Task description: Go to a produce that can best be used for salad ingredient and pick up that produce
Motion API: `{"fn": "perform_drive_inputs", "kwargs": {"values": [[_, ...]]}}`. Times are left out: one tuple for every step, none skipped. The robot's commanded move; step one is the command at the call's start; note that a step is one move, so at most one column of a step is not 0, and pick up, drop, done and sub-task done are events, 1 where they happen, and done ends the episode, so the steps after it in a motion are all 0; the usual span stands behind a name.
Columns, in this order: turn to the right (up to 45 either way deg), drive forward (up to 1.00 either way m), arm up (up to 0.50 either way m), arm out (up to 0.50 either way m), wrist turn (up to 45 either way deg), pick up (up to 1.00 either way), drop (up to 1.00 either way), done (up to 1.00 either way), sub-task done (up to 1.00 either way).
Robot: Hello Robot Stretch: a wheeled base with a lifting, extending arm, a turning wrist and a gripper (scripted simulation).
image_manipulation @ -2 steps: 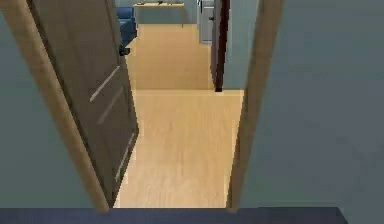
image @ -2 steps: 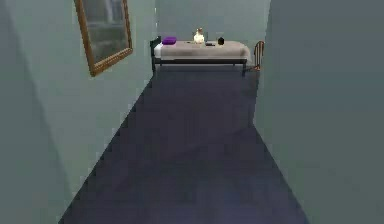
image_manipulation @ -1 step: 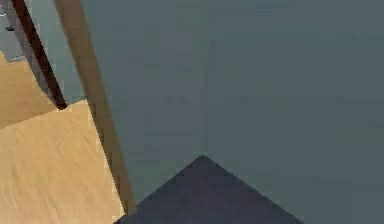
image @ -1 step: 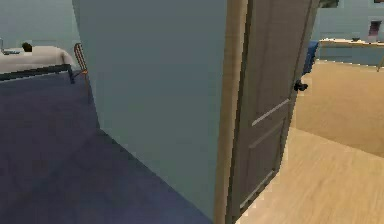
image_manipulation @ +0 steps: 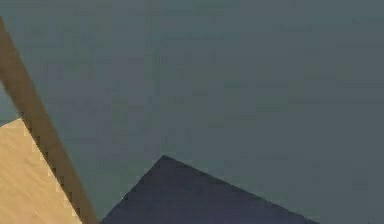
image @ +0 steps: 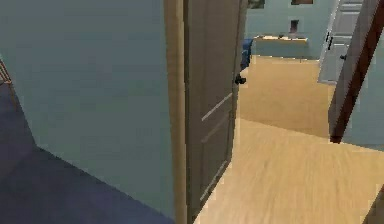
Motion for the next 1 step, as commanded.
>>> {"fn": "perform_drive_inputs", "kwargs": {"values": [[3.0,0.0,0.0,0.0,0.0,0.0,0.0,0.0,0.0]]}}
